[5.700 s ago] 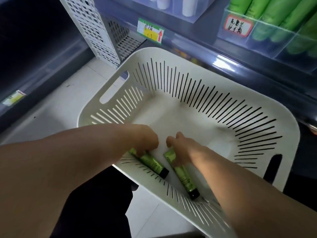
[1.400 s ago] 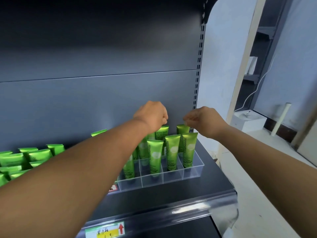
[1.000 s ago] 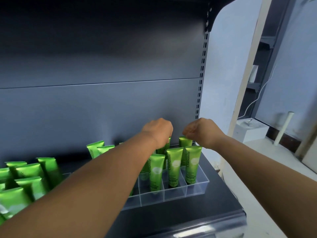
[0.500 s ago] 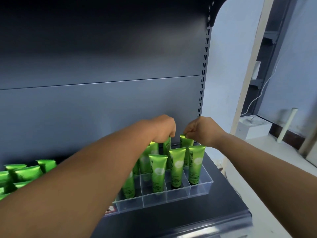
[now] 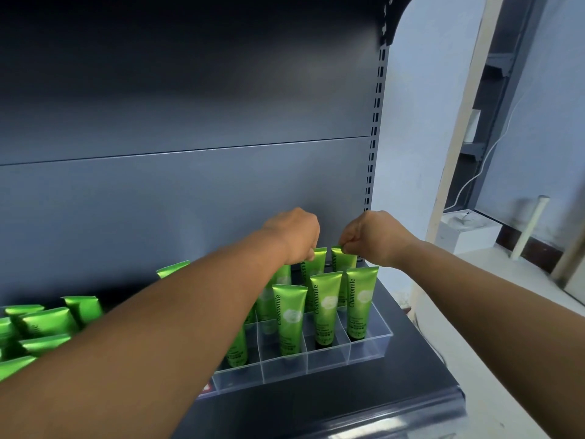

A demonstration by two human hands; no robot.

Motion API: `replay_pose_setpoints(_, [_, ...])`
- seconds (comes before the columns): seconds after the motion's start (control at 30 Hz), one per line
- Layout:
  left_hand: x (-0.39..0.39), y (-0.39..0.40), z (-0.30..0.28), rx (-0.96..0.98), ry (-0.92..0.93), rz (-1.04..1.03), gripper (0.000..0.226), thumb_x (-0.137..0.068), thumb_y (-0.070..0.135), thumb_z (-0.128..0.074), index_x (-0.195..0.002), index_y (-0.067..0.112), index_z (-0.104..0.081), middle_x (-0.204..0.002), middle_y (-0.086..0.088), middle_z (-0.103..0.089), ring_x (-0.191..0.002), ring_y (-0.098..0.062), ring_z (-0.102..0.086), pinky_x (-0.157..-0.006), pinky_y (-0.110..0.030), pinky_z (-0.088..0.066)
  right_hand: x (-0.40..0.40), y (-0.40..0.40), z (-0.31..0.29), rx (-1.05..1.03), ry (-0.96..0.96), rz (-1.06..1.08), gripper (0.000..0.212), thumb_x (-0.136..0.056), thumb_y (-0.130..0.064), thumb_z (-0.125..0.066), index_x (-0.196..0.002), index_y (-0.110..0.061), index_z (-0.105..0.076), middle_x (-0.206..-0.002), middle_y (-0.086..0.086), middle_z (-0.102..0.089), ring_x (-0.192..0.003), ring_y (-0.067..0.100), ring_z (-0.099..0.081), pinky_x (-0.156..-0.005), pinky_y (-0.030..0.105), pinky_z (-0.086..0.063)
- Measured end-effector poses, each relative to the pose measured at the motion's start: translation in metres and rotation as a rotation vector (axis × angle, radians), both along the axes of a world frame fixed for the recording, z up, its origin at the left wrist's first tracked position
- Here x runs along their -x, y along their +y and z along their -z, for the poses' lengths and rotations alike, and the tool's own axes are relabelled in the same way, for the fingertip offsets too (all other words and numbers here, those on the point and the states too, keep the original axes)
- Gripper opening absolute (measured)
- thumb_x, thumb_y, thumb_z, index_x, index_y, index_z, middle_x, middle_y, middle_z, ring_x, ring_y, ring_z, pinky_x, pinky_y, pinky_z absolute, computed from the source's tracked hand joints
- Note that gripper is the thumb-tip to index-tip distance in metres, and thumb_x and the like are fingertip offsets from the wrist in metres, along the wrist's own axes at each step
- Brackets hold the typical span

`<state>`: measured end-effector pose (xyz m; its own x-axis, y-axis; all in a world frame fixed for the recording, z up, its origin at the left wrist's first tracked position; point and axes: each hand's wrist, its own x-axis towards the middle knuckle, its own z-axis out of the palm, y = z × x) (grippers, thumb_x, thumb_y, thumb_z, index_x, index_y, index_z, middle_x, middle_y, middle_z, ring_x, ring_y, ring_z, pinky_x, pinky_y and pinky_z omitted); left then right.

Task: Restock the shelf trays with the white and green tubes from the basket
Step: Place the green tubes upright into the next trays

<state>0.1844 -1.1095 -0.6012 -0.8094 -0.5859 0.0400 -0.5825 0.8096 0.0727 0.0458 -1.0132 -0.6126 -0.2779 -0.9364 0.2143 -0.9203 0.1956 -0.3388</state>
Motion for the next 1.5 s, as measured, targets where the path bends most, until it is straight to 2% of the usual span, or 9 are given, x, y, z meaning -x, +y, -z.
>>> replay_pose_setpoints(0.47, [-0.006, 0.013, -0.001, 0.002, 0.021, -0.040, 0.014, -0.084, 0.020, -0.070, -0.090, 0.008, -0.068, -0.097, -0.009, -0.068, -0.091, -0.029, -0.064, -0.073, -0.030, -0.049, -0.007, 0.004, -0.004, -0.045, 0.046, -0.006, 0.017, -0.083, -0.013, -0.065, -0.093, -0.016, -0.078, -0.095, -0.001, -0.075, -0.090, 0.018, -0.067, -0.083, 0.029, -0.054])
replay_pose_setpoints(0.67, [-0.014, 0.013, -0.007, -0.019, 0.044, -0.058, 0.023, -0.082, 0.021, -0.071, -0.068, 0.006, -0.060, -0.068, -0.008, -0.057, -0.074, -0.032, -0.056, -0.065, -0.030, -0.044, -0.015, 0.007, -0.010, -0.035, 0.054, 0.013, 0.019, -0.083, -0.015, -0.065, -0.098, -0.010, -0.075, -0.101, 0.004, -0.073, -0.096, 0.024, -0.066, -0.087, 0.036, -0.053])
replay_pose_setpoints(0.8, [-0.032, 0.008, -0.017, -0.039, 0.087, -0.084, 0.023, -0.081, 0.024, -0.072, -0.096, 0.007, -0.070, -0.095, -0.012, -0.070, -0.094, -0.033, -0.064, -0.084, -0.039, -0.054, -0.023, 0.005, -0.017, -0.023, 0.095, 0.007, 0.026, -0.082, -0.018, -0.062, -0.102, -0.004, -0.070, -0.102, 0.014, -0.070, -0.099, 0.032, -0.063, -0.086, 0.040, -0.053])
replay_pose_setpoints(0.9, [-0.051, 0.003, -0.026, -0.019, 0.081, -0.105, 0.012, -0.079, 0.024, -0.072, -0.084, 0.015, -0.065, -0.098, -0.013, -0.071, -0.096, -0.033, -0.065, -0.086, -0.041, -0.054, -0.034, 0.004, -0.026, -0.041, 0.115, -0.037, 0.031, -0.087, -0.020, -0.061, -0.115, -0.009, -0.067, -0.113, 0.007, -0.068, -0.106, 0.028, -0.061, -0.090, 0.033, -0.049])
replay_pose_setpoints(1.0, [-0.071, 0.003, -0.031, -0.020, 0.071, -0.139, 0.012, -0.080, 0.024, -0.071, -0.083, 0.022, -0.060, -0.097, -0.013, -0.070, -0.089, -0.028, -0.063, -0.088, -0.040, -0.054, -0.050, -0.002, -0.031, -0.048, 0.129, -0.077, 0.028, -0.088, -0.022, -0.060, -0.110, -0.006, -0.067, -0.111, 0.009, -0.067, -0.104, 0.029, -0.061, -0.089, 0.036, -0.049])
replay_pose_setpoints(1.07, [-0.082, 0.004, -0.030, -0.042, 0.088, -0.162, 0.014, -0.080, 0.023, -0.072, -0.089, 0.014, -0.068, -0.098, -0.008, -0.070, -0.092, -0.027, -0.064, -0.088, -0.036, -0.054, -0.060, -0.007, -0.031, -0.059, 0.129, -0.108, 0.024, -0.087, -0.022, -0.060, -0.103, -0.006, -0.068, -0.106, 0.009, -0.066, -0.102, 0.029, -0.061, -0.088, 0.038, -0.050])
replay_pose_setpoints(1.17, [-0.094, 0.008, -0.026, -0.063, 0.091, -0.170, 0.022, -0.080, 0.022, -0.072, -0.102, 0.019, -0.071, -0.105, -0.001, -0.071, -0.099, -0.023, -0.065, -0.085, -0.028, -0.053, -0.072, -0.014, -0.029, -0.080, 0.089, -0.124, 0.023, -0.086, -0.024, -0.064, -0.107, -0.021, -0.072, -0.115, -0.003, -0.068, -0.110, 0.020, -0.059, -0.097, 0.034, -0.047])
replay_pose_setpoints(1.3, [-0.099, 0.012, -0.015, -0.024, 0.055, -0.152, 0.017, -0.082, 0.020, -0.070, -0.099, 0.021, -0.071, -0.107, 0.001, -0.070, -0.103, -0.021, -0.064, -0.081, -0.023, -0.046, -0.080, -0.021, -0.022, -0.088, 0.092, -0.109, 0.022, -0.085, -0.024, -0.065, -0.106, -0.028, -0.072, -0.113, -0.009, -0.069, -0.112, 0.015, -0.058, -0.095, 0.026, -0.046])
replay_pose_setpoints(1.5, [-0.099, 0.008, -0.002, 0.024, 0.059, -0.146, 0.012, -0.083, 0.013, -0.064, -0.088, 0.023, -0.069, -0.101, 0.000, -0.069, -0.100, -0.024, -0.063, -0.073, -0.024, -0.042, -0.083, -0.030, -0.011, -0.074, 0.167, -0.108, 0.019, -0.084, -0.020, -0.060, -0.093, -0.025, -0.075, -0.100, -0.005, -0.073, -0.107, 0.018, -0.058, -0.087, 0.029, -0.049])
